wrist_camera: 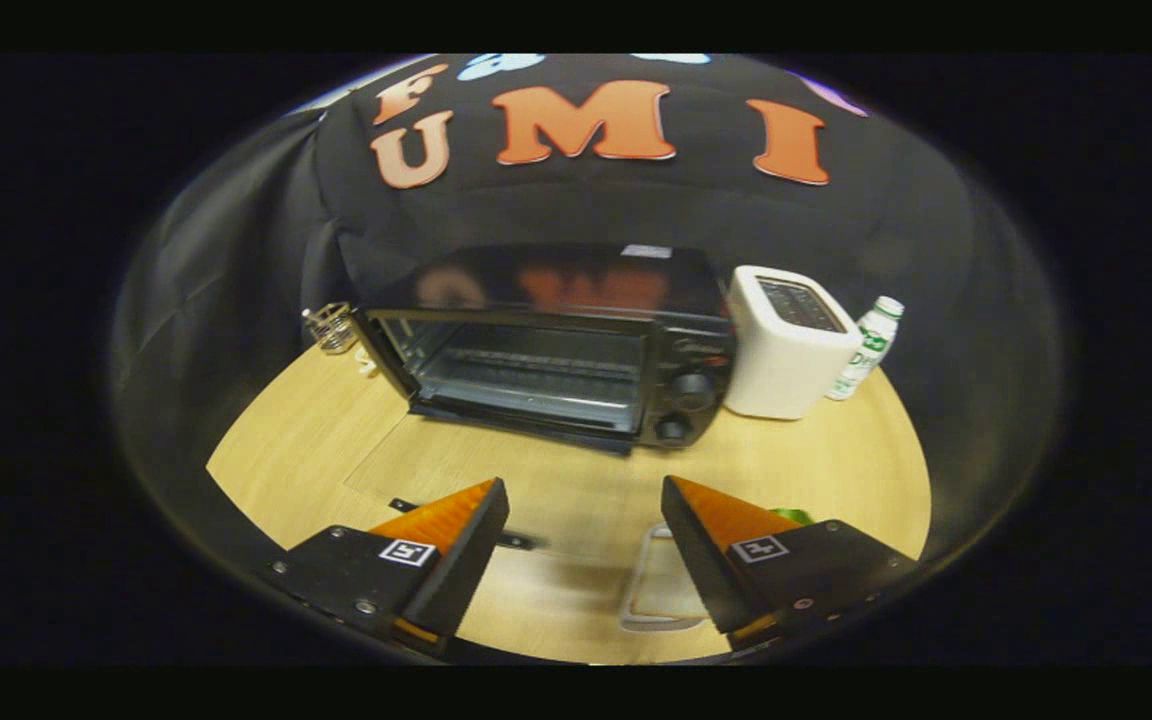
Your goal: Open the toaster oven, put the food inside, and close the toaster oven door.
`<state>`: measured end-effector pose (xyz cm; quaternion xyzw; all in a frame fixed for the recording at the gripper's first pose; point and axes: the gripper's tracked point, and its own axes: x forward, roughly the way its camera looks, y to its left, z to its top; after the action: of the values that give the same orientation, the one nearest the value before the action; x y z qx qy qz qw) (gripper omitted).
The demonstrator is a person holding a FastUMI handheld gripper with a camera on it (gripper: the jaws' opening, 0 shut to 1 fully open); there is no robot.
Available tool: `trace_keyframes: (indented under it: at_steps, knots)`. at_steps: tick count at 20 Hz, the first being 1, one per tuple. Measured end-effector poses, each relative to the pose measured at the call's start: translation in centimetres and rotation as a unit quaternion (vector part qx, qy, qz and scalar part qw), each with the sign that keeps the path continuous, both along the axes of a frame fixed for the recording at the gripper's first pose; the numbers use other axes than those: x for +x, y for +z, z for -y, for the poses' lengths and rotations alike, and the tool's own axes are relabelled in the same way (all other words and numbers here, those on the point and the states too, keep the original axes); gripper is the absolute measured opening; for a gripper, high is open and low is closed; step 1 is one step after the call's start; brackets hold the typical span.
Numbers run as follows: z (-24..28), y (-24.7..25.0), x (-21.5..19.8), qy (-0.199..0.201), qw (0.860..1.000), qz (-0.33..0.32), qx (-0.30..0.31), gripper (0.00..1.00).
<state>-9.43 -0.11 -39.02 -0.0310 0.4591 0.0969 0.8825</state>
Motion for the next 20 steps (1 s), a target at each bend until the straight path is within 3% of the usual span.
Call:
trace_keyframes:
  at_steps: [2, 5, 8, 15, 19, 20]
  knots:
    - [3.6, 1.3, 0.3, -0.019, 1.000, 0.010, -0.006, 0.98]
    - [8.9, 1.5, -0.5, -0.038, 0.999, 0.008, -0.027, 0.98]
    - [12.2, -0.7, -2.9, -0.055, 0.998, -0.034, -0.027, 0.98]
    - [12.9, -7.4, -7.0, -0.097, 0.987, -0.122, 0.042, 0.97]
    - [11.6, -8.9, -7.7, -0.162, 0.967, -0.156, 0.121, 0.85]
    - [11.4, -8.8, -7.7, -0.177, 0.961, -0.159, 0.140, 0.71]
